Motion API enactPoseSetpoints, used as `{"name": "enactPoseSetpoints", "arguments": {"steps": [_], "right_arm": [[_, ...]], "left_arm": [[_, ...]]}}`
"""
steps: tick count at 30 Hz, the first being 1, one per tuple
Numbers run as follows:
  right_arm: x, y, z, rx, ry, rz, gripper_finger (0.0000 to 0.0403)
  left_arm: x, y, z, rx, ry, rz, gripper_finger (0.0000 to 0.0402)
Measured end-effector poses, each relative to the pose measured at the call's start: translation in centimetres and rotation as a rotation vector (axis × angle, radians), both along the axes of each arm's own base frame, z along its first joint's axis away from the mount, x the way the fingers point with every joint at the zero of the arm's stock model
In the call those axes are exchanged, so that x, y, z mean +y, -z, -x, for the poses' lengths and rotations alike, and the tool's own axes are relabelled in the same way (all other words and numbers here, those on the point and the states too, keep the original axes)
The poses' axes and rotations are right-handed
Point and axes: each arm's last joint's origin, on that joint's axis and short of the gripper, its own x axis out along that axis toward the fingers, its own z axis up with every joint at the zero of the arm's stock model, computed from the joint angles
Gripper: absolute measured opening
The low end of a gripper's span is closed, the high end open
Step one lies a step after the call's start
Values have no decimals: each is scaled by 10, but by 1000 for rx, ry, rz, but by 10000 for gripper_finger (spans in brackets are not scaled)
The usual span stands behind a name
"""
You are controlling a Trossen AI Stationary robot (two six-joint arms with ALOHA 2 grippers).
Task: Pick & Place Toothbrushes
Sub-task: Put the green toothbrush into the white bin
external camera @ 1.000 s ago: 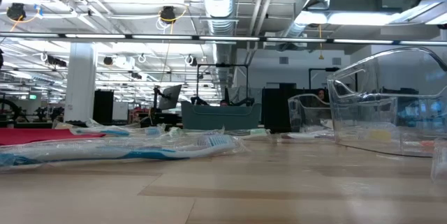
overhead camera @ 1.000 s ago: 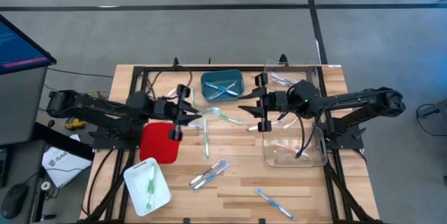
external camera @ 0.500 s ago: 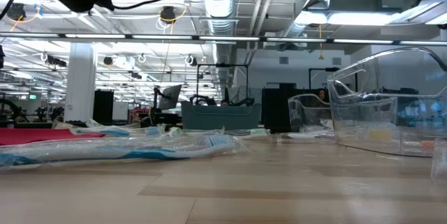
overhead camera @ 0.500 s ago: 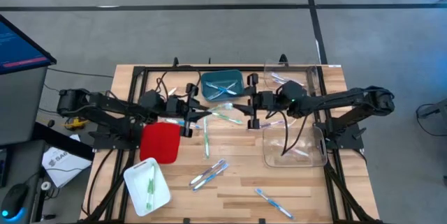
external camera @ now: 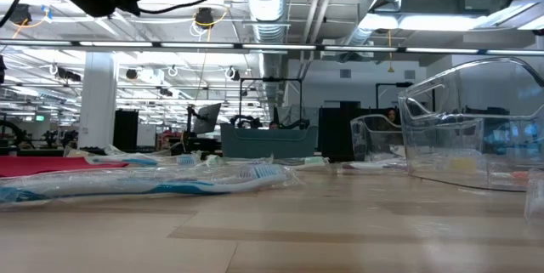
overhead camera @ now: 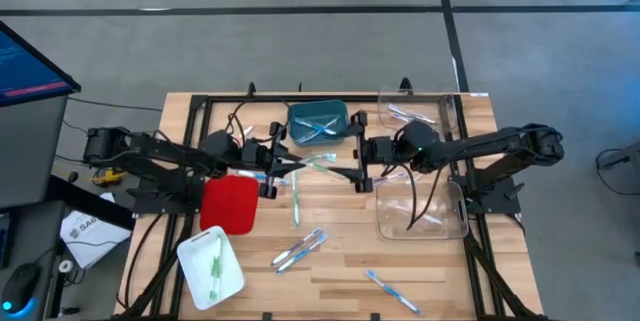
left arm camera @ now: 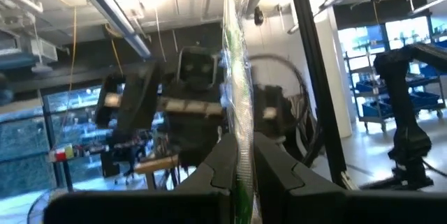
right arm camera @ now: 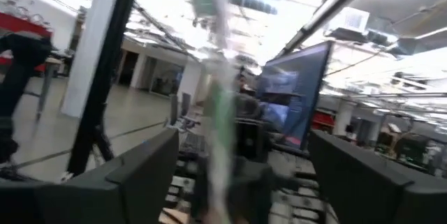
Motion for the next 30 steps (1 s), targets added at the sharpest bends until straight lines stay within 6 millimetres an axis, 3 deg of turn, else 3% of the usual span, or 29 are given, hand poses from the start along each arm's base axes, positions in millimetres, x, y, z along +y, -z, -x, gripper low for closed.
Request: {"name": "enactPoseSetpoints", "arguments": {"steps": [6,18,30], "right_arm": [[6,-1,-5,1,-16,7,328],[1,0,-6,16,14,-11,313],[1,0,-6,8,38,-20,312]], "left_arm": [[1,5,-5,-8,-4,3,17],[6,7,-6,12,-47,10,17],[8,-1,-9,-15,-65,10,17]]}}
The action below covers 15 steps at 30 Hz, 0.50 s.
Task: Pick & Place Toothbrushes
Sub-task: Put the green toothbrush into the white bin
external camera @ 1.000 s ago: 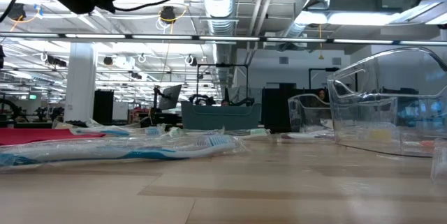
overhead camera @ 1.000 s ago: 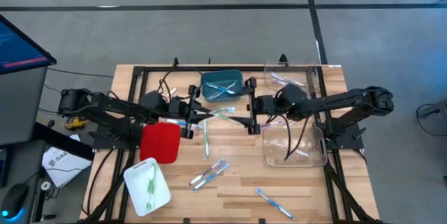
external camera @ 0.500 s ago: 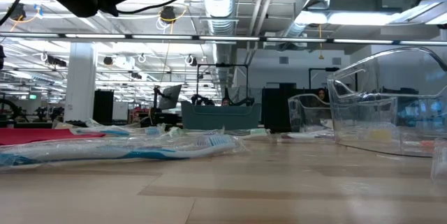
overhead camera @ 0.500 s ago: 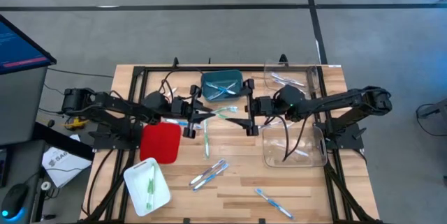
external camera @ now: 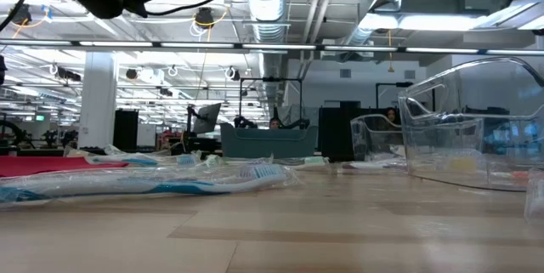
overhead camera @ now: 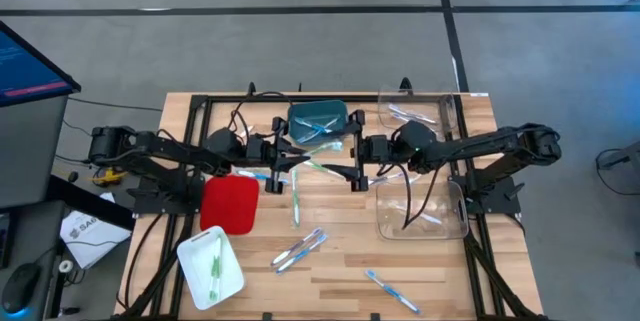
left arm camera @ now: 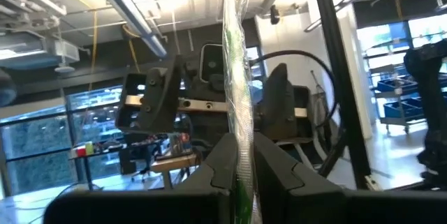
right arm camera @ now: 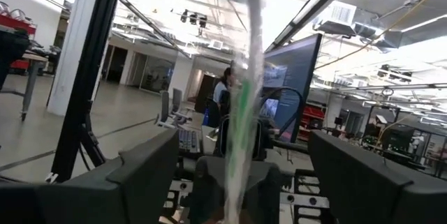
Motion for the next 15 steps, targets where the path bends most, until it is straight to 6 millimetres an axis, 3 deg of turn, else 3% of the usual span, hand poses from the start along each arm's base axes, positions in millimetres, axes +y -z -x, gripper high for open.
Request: {"name": "enactPoseSetpoints", "arguments": {"steps": [6,15], "right_arm": [[-4,0,0,2,10,-8,312],[-6,0,0,5,13,-15,312]], "left_arm": [[0,-13,-5,-31,11,-31,17],[1,-2,-13,33,5,-22,17]]}}
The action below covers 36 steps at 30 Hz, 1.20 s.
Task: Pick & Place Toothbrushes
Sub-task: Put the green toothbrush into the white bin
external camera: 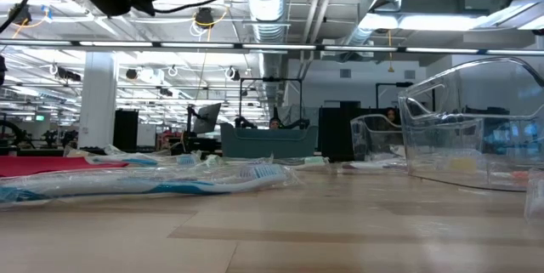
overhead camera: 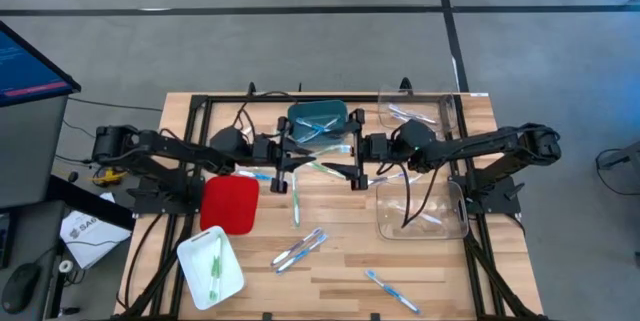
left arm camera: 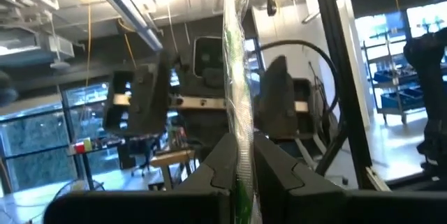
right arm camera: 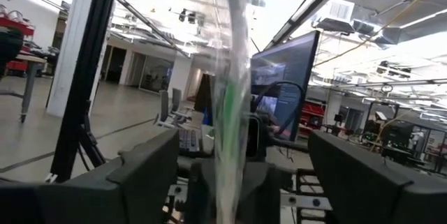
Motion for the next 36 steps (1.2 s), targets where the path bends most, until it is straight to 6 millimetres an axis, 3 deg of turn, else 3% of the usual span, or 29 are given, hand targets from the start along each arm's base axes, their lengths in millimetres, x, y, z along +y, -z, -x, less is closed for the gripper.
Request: {"name": "enactPoseSetpoints", "arguments": {"steps": [9,17,36], "right_arm": [[3,1,0,15,-9,0,305],[2,4,-1,40,-5,0,282],[1,0,5,86,46,-7,281]], "left_arm": [[4,8,-17,37,-12,6,17],[4,4,-12,20,-13,0,17],[4,0,-5,30,-34,-11,17]]}}
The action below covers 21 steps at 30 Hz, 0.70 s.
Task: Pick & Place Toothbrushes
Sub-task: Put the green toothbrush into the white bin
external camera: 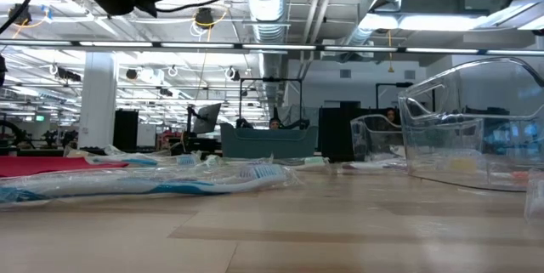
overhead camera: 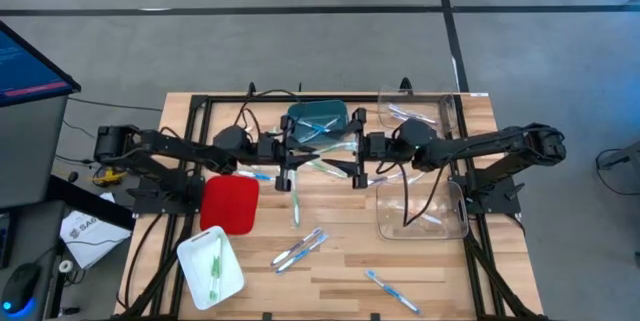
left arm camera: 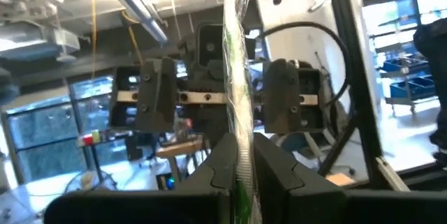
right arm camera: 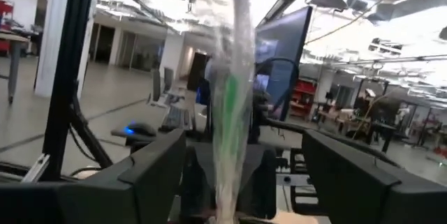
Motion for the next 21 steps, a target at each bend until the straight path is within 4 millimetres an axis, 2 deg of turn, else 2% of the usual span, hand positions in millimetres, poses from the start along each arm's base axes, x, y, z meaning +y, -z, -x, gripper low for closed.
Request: {"name": "enactPoseSetpoints", "arguments": {"steps": [6,21], "right_arm": [[0,-2,3,8,1,-1,281],[1,-5,3,-34,-6,-11,281]], "left_arm": [[1,-1,9,-1,-15,1,17],[1,0,8,4,-15,2,17]]}}
